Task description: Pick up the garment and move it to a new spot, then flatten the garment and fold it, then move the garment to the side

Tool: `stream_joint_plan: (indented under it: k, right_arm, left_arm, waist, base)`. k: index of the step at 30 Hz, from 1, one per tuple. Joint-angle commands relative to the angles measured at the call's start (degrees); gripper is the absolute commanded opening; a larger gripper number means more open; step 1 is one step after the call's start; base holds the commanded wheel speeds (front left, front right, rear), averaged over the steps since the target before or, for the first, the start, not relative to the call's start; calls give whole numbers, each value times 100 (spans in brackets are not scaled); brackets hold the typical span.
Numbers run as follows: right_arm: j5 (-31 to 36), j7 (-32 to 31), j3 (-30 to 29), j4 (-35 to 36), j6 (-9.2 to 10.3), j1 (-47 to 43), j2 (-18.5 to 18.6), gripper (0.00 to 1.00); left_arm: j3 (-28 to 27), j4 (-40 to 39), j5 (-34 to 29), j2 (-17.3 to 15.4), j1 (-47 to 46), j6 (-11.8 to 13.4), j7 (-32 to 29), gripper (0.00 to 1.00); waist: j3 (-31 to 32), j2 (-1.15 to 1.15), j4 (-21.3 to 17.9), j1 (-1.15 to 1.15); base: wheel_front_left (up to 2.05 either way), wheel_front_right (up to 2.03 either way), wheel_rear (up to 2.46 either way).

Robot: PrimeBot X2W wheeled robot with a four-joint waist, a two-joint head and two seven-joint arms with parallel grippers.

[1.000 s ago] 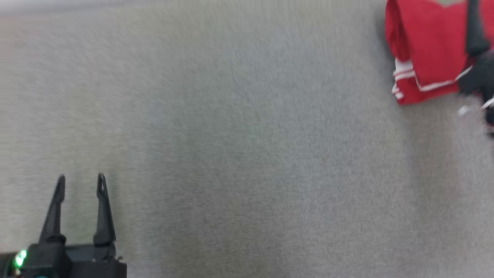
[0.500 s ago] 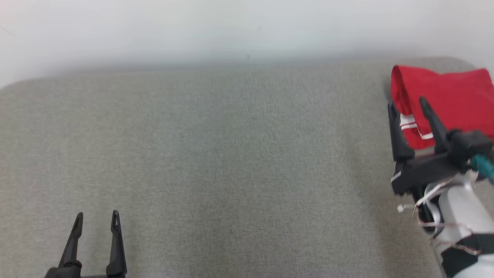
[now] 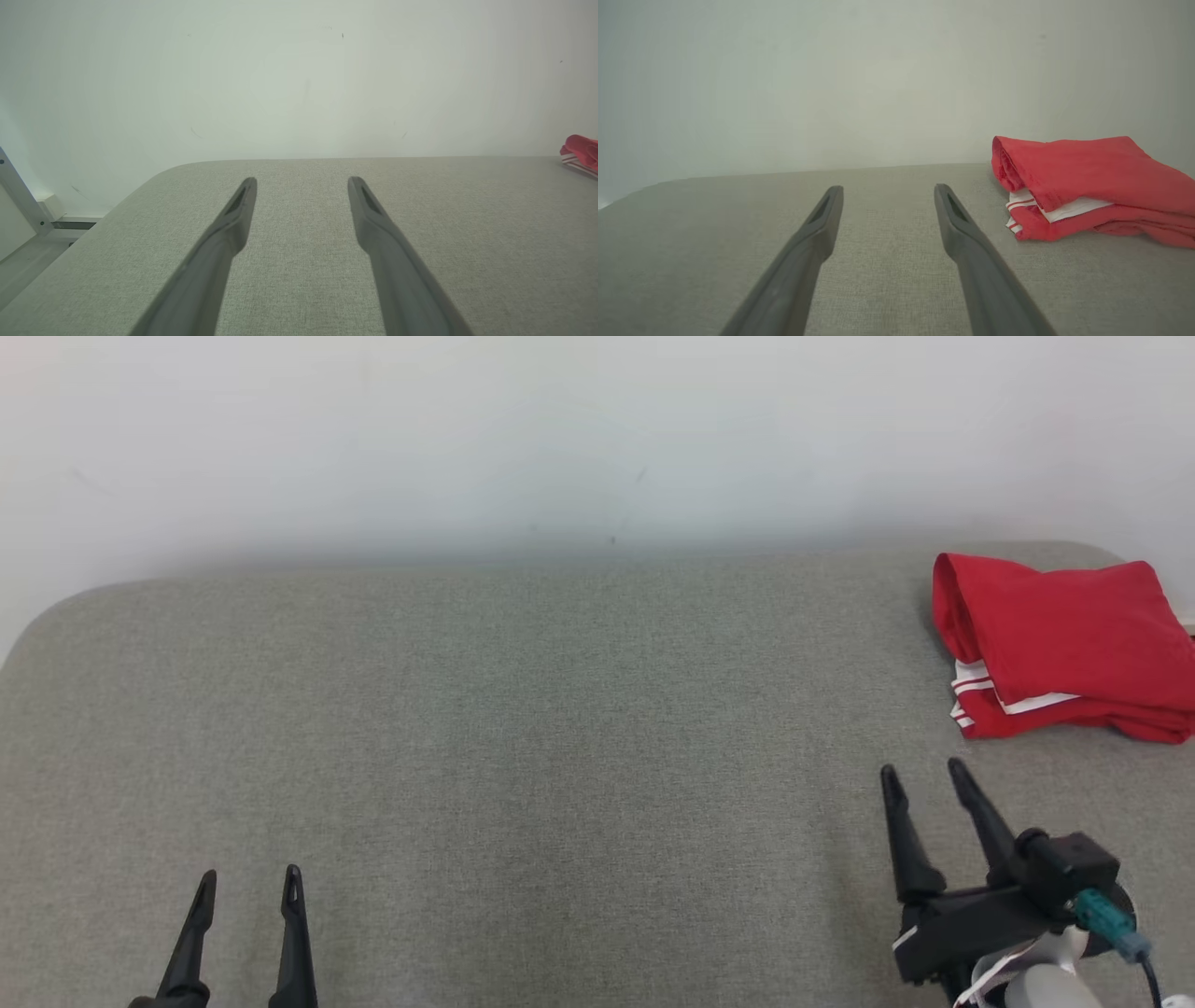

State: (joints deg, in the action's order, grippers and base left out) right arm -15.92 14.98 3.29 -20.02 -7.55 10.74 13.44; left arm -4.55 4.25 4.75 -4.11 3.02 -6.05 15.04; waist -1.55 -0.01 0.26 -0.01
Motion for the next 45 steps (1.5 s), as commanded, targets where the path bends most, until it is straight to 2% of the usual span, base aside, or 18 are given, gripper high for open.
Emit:
stream_joint_plan:
  k: [1, 19, 38, 39, 43, 45]
  right_arm:
    - [68, 18, -8, 72, 18, -96, -46, 100]
    - [282, 21, -256, 315, 18, -784, -608, 100]
    - [372, 22, -159, 409, 18, -922, -728, 100]
    - [327, 1, -172, 411, 0, -870, -698, 0]
    - [268, -53, -177, 239, 0, -943, -707, 0]
    - [45, -123, -212, 236, 0, -915, -717, 0]
  left_arm:
    - [-24, 12, 30, 12, 64, -2, 17, 100]
    - [-173, 289, 73, 60, 150, -11, 17, 100]
    - [-217, 298, 28, 87, 183, 7, 17, 100]
    - [-204, 307, 44, 74, 134, 1, 0, 0]
    - [-204, 506, 100, 108, 147, -1, -54, 0]
    - [-249, 563, 328, 108, 75, -5, -150, 0]
  waist:
    - [14, 1, -44, 1]
    - [213, 1, -166, 1]
    - [262, 1, -132, 1]
    - [262, 1, -132, 1]
    - [262, 1, -132, 1]
    - [261, 1, -130, 1]
  base:
    - [0, 0, 0]
    - [0, 0, 0]
    - [0, 0, 0]
    - [0, 0, 0]
    - [0, 0, 0]
    - [0, 0, 0]
